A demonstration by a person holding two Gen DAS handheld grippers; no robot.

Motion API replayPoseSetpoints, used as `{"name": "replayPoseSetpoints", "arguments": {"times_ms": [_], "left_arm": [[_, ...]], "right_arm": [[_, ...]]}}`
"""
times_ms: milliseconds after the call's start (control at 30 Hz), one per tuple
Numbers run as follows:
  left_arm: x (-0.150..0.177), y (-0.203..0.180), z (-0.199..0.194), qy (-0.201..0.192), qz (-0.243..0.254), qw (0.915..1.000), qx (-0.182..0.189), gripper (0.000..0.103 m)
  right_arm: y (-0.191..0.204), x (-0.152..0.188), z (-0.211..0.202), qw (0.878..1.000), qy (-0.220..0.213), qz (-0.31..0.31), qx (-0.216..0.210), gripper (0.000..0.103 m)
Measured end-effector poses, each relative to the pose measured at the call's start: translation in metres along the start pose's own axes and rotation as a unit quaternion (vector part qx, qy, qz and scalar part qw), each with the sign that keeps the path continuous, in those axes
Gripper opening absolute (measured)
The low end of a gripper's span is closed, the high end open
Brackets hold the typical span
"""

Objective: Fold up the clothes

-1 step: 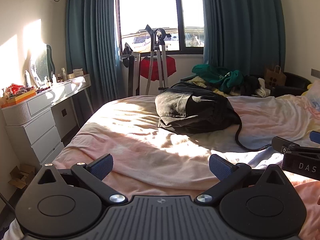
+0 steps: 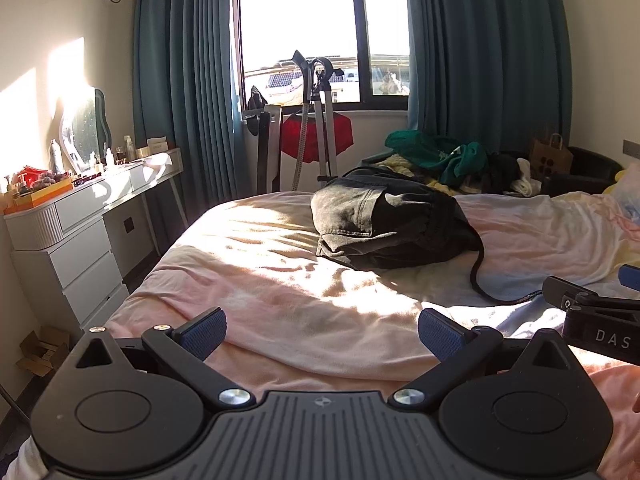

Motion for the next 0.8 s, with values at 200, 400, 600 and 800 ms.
{"name": "replayPoseSetpoints", "arguments": {"times_ms": [200,400,600,800], "left_arm": [[0.001,-0.002,-0.002,-0.006,-0.008,0.9999,-0.004,0.103],[0.002,0.0,-0.005,-0.004,-0.013,0.9999,-0.007,0.103],[0.003,-0.003,-0.002,0.001,-0.013,0.9998,-0.014,0.103],[0.007,-0.009,0.004,0.008,0.0,0.9997,-0.021,0.103]], "right_arm": [[0.002,-0.001,-0.005,1.0,-0.005,0.0,-0.005,0.103],[0.0,0.001,0.001,1.0,-0.002,-0.003,0.002,0.103],[-0.004,0.0,-0.003,1.0,-0.011,0.005,0.0,0.103],[-0.011,-0.003,-0.001,1.0,-0.01,0.018,0.001,0.103]]}}
Point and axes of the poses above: each gripper's, at about its wrist camera, not at the fingertips, and z roughly the way its jaws point, y to its left, x to its underside, the point moved 3 cm from there along z, roughly the way its jaws point, and after that the axes turned 15 degrees about z, right-handed, at the moved point
